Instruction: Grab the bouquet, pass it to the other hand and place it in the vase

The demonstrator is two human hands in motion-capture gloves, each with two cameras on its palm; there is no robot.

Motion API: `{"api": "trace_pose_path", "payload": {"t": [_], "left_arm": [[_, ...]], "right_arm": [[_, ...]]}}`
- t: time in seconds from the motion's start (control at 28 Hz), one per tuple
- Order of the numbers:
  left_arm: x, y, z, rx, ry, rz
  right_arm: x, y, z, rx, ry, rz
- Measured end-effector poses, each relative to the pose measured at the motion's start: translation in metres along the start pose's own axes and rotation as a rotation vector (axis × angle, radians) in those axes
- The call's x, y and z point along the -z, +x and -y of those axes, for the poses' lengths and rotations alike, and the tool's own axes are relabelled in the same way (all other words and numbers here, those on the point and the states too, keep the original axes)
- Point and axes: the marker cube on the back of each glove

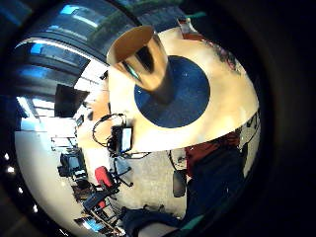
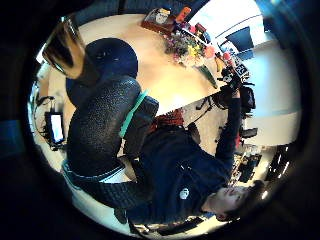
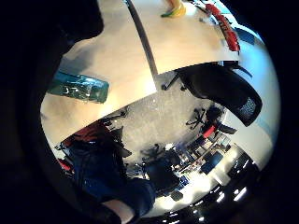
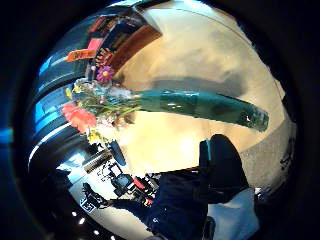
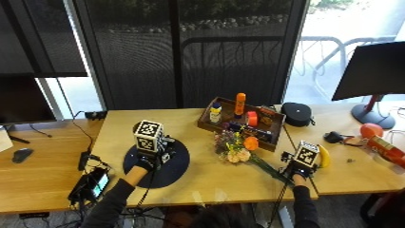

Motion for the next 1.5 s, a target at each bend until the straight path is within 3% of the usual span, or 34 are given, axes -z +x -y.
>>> {"api": "trace_pose_path", "payload": {"t": [0.14,0.29,0.46,0.61,0.79,0.96,1.14,1.32,1.5], "left_arm": [[-0.003,-0.001,0.000,0.007,-0.017,0.000],[-0.005,-0.001,0.000,0.005,-0.028,-0.001],[-0.006,0.001,0.002,-0.002,-0.028,0.000],[-0.006,0.002,0.003,-0.003,-0.027,0.002],[-0.009,0.004,0.004,-0.005,-0.044,0.009],[-0.012,0.007,0.003,-0.013,-0.053,0.009],[-0.015,0.008,0.002,-0.018,-0.050,0.005],[-0.019,0.004,0.001,-0.010,-0.057,0.000],[-0.021,0.004,0.004,-0.009,-0.072,0.001]], "right_arm": [[-0.021,0.004,-0.005,-0.051,-0.100,0.014],[-0.040,0.008,0.015,-0.025,-0.023,0.030],[-0.057,0.008,0.010,-0.055,-0.163,0.041],[-0.066,0.007,0.020,-0.065,-0.052,0.049],[-0.081,-0.001,0.018,-0.131,-0.136,0.124],[-0.080,-0.010,0.030,-0.115,0.055,0.143],[-0.082,-0.016,0.033,-0.141,0.015,0.098],[-0.072,-0.015,0.002,-0.149,-0.085,-0.004],[-0.069,0.012,0.004,-0.206,0.165,0.006]]}}
